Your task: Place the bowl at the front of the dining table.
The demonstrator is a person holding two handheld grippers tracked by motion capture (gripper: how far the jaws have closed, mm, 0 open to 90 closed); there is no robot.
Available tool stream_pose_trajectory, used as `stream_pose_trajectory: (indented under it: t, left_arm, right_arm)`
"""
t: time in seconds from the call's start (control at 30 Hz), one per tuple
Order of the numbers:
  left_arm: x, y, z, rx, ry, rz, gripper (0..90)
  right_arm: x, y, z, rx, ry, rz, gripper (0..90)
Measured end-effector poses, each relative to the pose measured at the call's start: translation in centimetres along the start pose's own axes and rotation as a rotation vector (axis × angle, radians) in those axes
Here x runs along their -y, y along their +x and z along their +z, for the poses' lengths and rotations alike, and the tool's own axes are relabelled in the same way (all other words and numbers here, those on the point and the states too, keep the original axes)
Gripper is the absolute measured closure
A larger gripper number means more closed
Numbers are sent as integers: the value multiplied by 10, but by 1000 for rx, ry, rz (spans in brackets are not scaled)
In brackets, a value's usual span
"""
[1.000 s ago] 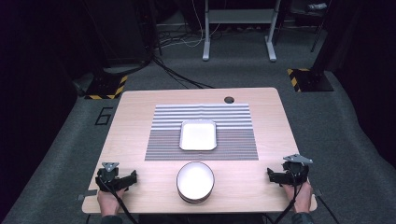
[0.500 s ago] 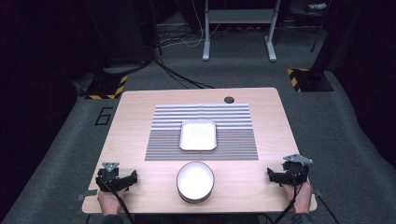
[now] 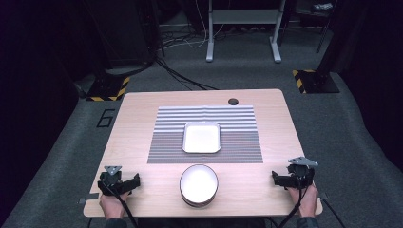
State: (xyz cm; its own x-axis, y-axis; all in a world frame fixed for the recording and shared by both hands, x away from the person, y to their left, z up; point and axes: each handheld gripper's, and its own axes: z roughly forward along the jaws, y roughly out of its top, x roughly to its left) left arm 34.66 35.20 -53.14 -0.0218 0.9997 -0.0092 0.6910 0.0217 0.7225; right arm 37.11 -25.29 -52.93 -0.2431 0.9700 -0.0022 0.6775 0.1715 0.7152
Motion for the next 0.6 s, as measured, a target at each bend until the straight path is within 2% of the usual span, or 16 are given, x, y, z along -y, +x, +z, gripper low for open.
stream_pose_trajectory:
  t: [0.23, 0.4, 0.47, 0.53, 0.57, 0.6]
  left_arm:
    - [0, -1, 0, -2, 6, 0, 21]
    - [-1, -3, 0, 14, 15, 15, 16]
    - [-1, -3, 0, 15, 18, 17, 16]
    - [-2, -6, -1, 23, 27, 22, 11]
    - [-2, -7, -2, 26, 26, 26, 8]
    - [-2, -8, -3, 30, 22, 27, 8]
  right_arm:
    - [0, 1, 0, -11, 5, -10, 0]
    - [-2, 1, 0, -25, 16, -21, 0]
    - [-3, 1, 0, -39, 14, -13, 0]
    - [-3, 0, -2, -63, 3, 14, 0]
    - [-4, 1, -5, -86, -14, 43, 0]
    - [-4, 1, -5, -86, -14, 43, 0]
